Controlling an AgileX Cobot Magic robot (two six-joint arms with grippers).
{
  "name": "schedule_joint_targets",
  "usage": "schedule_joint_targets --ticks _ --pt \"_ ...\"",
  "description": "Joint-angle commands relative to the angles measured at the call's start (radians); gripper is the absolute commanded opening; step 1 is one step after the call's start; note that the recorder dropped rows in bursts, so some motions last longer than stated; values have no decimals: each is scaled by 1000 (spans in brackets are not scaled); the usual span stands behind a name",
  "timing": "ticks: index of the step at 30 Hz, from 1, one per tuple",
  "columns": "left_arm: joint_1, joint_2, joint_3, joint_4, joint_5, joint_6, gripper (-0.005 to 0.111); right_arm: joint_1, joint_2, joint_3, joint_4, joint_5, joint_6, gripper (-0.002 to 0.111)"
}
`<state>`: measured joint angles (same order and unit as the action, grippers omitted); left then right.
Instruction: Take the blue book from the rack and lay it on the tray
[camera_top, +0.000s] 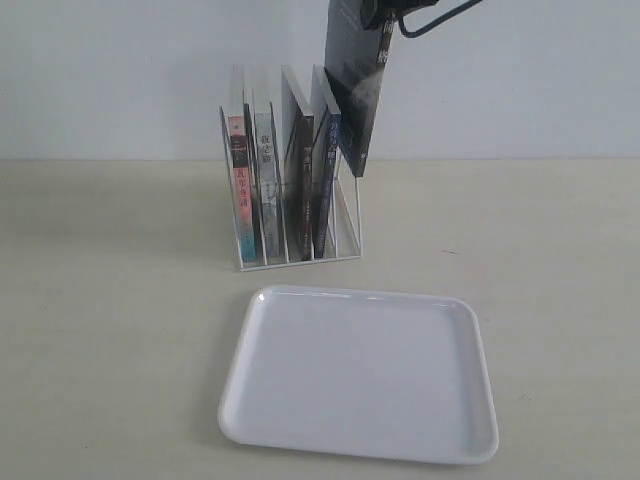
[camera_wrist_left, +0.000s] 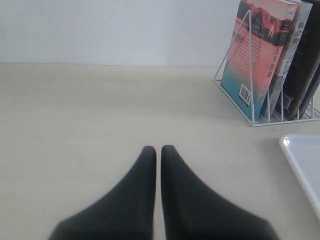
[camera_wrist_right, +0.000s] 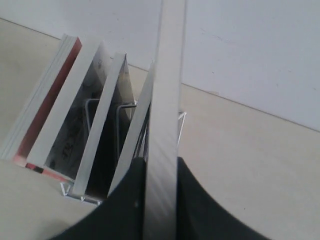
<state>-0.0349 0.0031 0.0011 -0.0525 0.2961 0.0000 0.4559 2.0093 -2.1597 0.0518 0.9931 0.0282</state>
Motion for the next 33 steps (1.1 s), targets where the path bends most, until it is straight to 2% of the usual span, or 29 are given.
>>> schedule_joint_targets --ticks 1,17,28,30,33 --pt "2 -3 -1 -4 -4 0 4 -5 22 -4 -3 -74 -1 0" --pt "2 -3 -1 -4 -4 0 4 -5 173 -4 -2 -160 27 0" --pt "2 -3 -1 -4 -4 0 4 -5 194 -4 4 -45 23 0" --pt "2 -3 -1 -4 -4 0 4 -5 194 -4 16 -45 17 5" --pt "2 -3 -1 -4 -4 0 4 -5 194 -4 41 -61 -9 23"
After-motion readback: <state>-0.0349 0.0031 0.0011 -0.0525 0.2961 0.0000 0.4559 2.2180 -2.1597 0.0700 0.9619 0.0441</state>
